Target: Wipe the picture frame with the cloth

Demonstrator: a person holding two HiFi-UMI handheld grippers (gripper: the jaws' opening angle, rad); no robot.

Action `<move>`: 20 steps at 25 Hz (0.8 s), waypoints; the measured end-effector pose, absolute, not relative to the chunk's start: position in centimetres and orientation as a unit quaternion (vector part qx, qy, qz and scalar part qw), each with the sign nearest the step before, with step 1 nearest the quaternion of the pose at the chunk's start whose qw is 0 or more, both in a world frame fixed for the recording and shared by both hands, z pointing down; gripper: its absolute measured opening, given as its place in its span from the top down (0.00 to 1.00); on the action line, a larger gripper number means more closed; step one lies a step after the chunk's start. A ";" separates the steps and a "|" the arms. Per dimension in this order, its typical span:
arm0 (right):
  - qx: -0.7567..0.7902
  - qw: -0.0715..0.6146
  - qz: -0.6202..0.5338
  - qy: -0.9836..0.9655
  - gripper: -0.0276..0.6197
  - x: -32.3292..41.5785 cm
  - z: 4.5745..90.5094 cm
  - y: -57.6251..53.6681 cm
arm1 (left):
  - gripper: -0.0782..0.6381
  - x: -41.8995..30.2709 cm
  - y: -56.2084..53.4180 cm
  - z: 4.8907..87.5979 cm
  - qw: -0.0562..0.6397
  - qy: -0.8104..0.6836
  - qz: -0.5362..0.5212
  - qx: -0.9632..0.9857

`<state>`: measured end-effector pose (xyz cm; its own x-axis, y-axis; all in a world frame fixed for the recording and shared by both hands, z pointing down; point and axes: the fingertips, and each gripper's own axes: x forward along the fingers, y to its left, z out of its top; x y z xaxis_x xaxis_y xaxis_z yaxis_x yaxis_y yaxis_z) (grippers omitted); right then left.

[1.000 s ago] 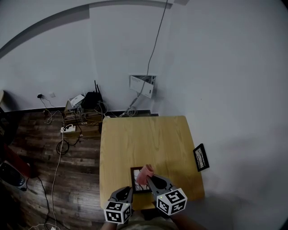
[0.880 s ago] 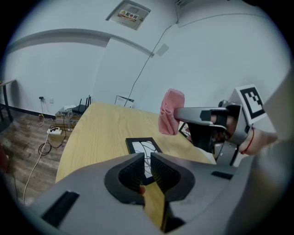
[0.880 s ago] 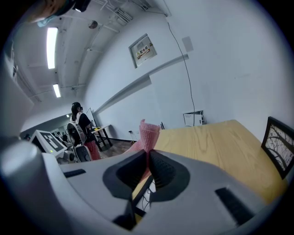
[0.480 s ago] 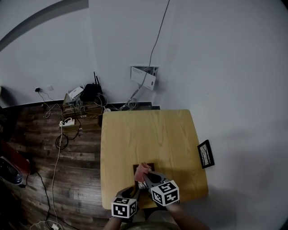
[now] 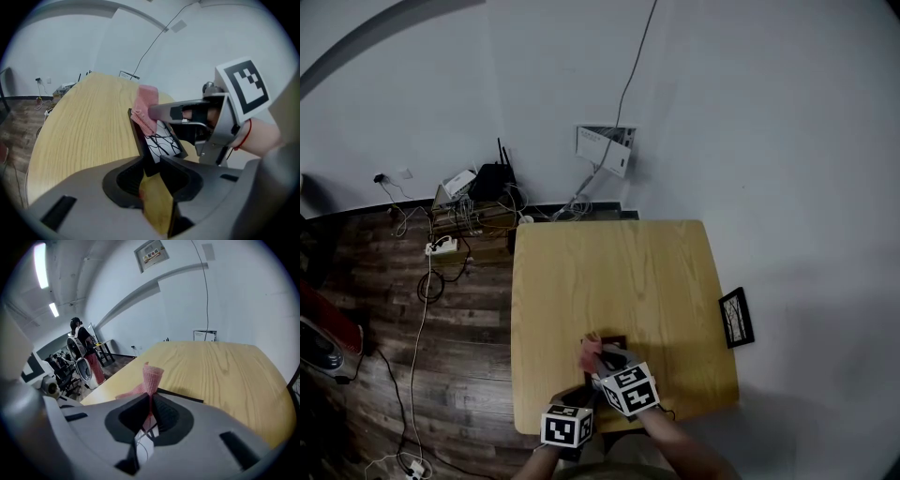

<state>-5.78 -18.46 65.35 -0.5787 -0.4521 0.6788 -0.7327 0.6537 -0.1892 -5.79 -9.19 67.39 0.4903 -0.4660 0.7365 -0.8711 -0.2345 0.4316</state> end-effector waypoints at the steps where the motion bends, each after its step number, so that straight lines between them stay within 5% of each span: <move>1: 0.344 0.309 0.227 -0.857 0.93 -5.8 65.6 -18.5 | 0.76 -5.7 -9.1 67.5 0.429 -0.446 0.236 0.749; 20: 0.340 0.391 0.179 -0.836 0.93 -5.8 66.9 -18.8 | 0.76 -5.8 -9.2 67.6 0.440 -0.457 0.235 0.737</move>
